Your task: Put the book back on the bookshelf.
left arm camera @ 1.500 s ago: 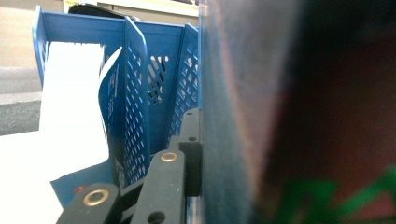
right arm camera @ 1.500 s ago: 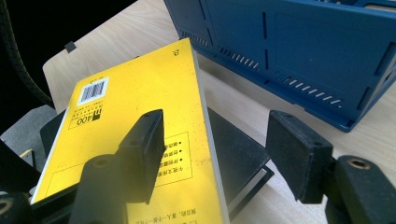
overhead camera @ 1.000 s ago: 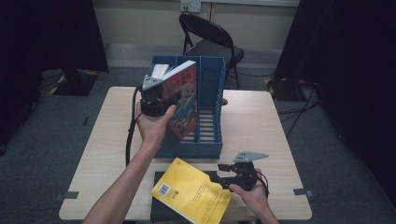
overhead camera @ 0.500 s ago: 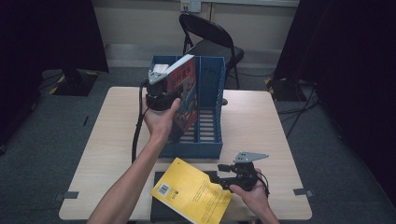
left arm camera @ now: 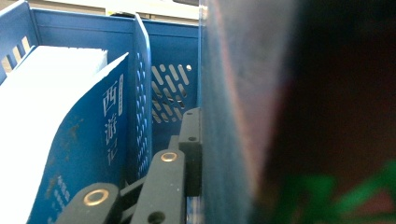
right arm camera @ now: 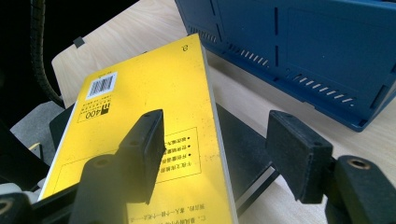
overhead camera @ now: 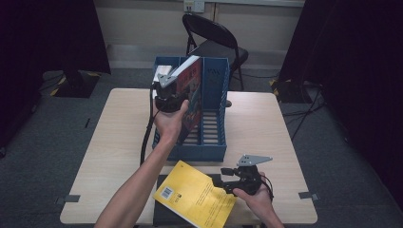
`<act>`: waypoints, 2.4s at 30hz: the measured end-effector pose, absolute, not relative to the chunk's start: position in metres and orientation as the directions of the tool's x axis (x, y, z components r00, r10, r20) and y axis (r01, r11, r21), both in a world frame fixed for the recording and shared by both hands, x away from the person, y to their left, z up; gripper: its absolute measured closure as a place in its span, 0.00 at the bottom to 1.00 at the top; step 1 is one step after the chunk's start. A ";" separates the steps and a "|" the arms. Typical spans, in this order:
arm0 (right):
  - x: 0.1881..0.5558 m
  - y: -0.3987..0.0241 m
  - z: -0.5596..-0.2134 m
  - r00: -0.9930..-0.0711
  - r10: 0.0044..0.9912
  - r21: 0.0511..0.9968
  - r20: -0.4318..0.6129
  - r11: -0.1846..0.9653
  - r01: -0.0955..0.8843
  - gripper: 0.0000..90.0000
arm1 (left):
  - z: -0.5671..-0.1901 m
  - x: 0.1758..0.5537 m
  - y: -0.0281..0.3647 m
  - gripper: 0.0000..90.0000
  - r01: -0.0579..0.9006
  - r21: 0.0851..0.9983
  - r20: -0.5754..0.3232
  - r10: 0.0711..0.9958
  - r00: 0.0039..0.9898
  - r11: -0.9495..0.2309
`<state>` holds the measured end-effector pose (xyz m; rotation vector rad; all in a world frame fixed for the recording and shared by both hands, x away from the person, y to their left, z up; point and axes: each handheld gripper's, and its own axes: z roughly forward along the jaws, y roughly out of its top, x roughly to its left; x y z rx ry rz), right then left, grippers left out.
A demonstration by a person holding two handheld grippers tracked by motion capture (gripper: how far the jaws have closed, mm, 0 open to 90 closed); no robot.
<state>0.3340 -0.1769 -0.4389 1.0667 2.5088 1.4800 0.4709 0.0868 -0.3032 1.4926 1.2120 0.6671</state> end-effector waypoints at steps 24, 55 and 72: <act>0.333 -0.179 -0.440 -0.764 0.573 0.782 0.296 0.314 0.538 0.41 | -0.346 0.476 0.080 0.83 0.355 0.934 -0.164 0.921 0.352 0.031; 0.333 -0.171 -0.443 -0.772 0.568 0.772 0.286 0.342 0.537 0.41 | -0.367 0.450 0.098 0.74 0.363 0.930 -0.117 0.884 0.452 -0.062; 0.333 -0.170 -0.444 -0.772 0.567 0.771 0.287 0.342 0.538 0.41 | -0.356 0.448 0.107 0.60 0.400 0.913 -0.148 0.857 0.493 -0.073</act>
